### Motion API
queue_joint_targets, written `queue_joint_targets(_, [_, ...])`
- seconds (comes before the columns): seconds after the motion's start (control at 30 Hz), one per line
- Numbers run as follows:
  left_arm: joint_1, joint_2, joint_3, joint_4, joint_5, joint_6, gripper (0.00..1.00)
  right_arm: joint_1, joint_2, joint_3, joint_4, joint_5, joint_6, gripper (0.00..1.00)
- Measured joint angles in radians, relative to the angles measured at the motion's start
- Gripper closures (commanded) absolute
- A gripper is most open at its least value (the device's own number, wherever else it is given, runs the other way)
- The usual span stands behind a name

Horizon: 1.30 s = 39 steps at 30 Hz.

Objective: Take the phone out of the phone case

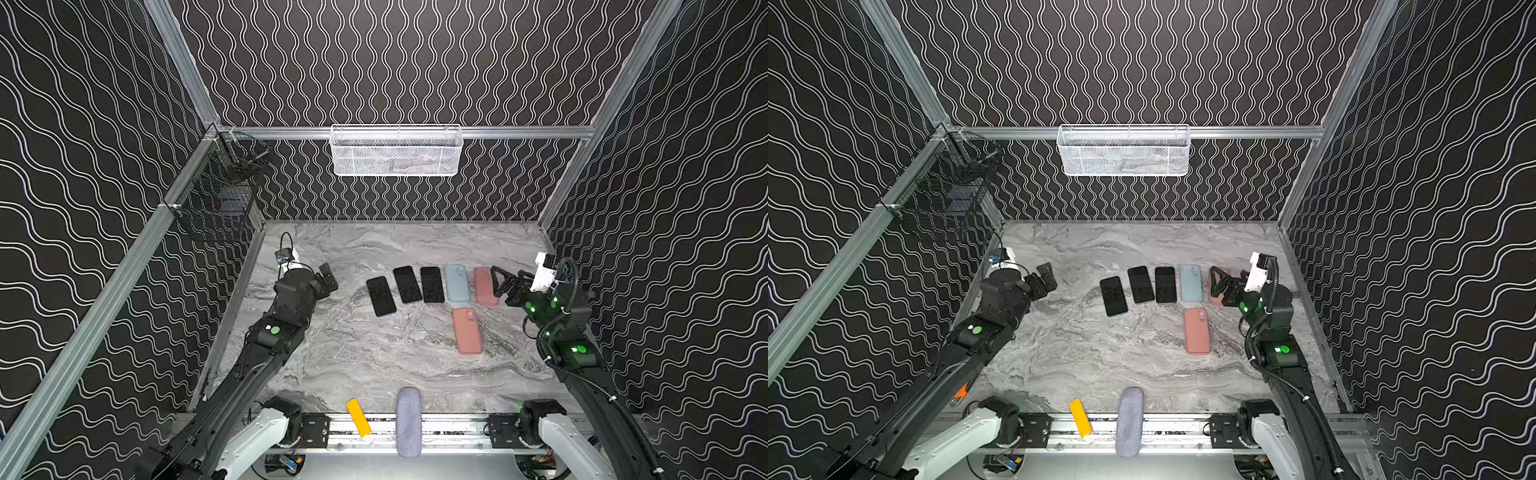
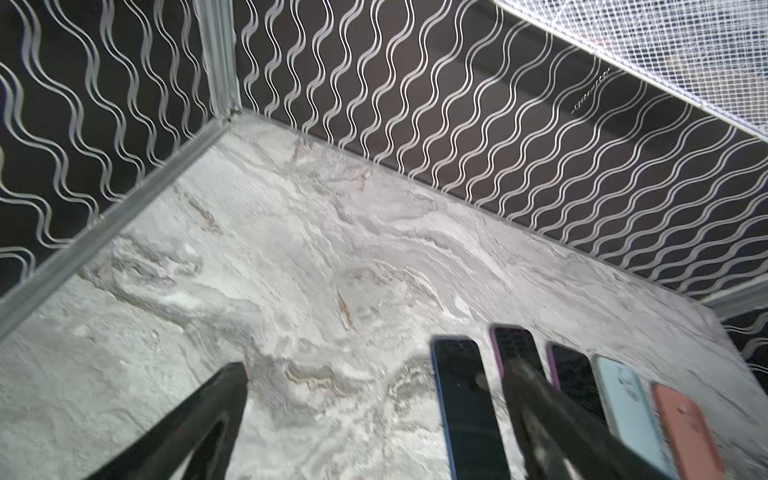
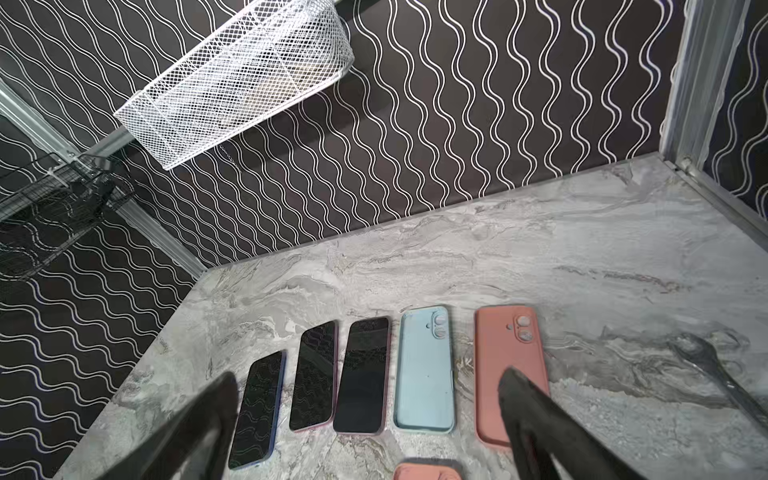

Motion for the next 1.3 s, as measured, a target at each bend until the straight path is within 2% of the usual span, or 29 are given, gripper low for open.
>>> queue_joint_targets(0.4, [0.001,0.016,-0.074,0.076,-0.105,0.148,0.01,0.0,-0.016,-0.033,0.022,0.083,-0.119,0.02])
queue_joint_targets(0.6, [0.001,0.021,-0.184,0.183,-0.127,0.279,0.01,0.0,0.02,-0.044,0.041,0.093,-0.161,0.02])
queue_joint_targets(0.83, [0.023,0.047,-0.262,0.371,-0.217,0.418,0.01,0.0,0.071,-0.053,0.082,0.083,-0.172,0.02])
queue_joint_targets(1.03, [0.09,0.105,-0.341,0.55,-0.201,0.468,0.01,0.0,0.098,-0.098,0.145,0.099,-0.214,0.02])
queue_joint_targets(1.3, [0.145,0.199,-0.378,0.707,-0.148,0.493,0.01,0.0,0.154,-0.241,0.339,0.196,-0.25,0.02])
